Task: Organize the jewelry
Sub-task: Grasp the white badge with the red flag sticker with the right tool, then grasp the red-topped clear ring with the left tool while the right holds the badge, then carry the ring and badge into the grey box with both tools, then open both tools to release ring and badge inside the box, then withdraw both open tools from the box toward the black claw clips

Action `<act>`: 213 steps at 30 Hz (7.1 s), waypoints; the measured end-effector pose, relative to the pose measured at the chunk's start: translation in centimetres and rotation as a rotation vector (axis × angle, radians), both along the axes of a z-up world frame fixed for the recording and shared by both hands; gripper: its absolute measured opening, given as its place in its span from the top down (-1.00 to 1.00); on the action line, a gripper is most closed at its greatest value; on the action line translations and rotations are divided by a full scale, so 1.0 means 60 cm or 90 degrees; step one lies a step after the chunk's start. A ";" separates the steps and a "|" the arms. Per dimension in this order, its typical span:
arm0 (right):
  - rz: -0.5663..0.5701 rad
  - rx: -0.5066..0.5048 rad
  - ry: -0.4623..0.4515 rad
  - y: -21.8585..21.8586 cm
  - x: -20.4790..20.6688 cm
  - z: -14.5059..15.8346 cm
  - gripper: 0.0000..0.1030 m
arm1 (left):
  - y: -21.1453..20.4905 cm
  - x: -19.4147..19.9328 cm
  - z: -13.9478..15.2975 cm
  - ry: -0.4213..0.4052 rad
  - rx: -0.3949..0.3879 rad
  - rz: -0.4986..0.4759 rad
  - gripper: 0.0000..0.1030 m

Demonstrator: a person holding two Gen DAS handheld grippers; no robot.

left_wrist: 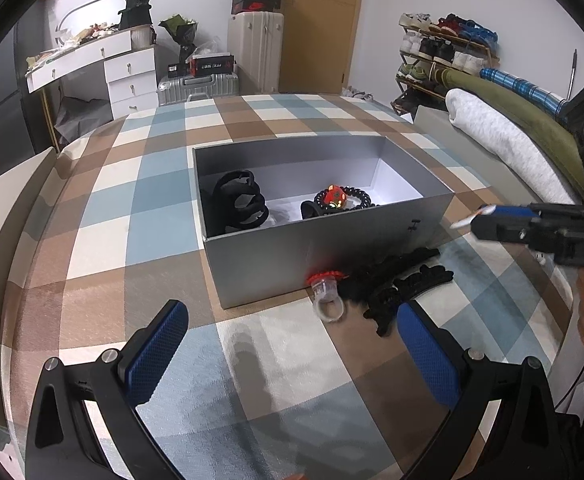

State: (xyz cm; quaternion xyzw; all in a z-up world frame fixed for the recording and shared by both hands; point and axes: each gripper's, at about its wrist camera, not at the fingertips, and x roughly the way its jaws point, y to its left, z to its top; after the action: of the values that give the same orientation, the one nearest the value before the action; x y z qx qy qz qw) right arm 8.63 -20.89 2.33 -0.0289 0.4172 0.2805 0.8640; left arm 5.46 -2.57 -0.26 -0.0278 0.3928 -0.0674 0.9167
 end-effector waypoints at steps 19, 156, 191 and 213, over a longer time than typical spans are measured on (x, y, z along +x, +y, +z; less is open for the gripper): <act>-0.003 0.022 -0.016 -0.008 -0.005 0.015 0.21 | -0.025 0.020 -0.028 0.056 0.025 -0.026 -0.33; 0.070 0.027 -0.014 0.092 0.072 0.009 0.17 | -0.002 0.050 0.042 -0.031 -0.022 -0.014 0.75; 0.019 -0.067 0.024 0.067 -0.028 -0.054 -0.97 | 0.016 -0.022 0.022 -0.014 0.008 0.039 -0.97; 0.022 -0.152 -0.002 0.127 -0.042 -0.095 -0.97 | 0.042 -0.017 0.020 -0.011 -0.010 0.071 -0.97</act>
State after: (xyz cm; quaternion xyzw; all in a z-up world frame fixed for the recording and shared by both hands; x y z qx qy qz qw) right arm 6.14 -13.30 -3.35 -0.1397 0.4456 0.2438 0.8500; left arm 4.44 -0.03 0.97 -0.0565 0.3819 -0.0193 0.9223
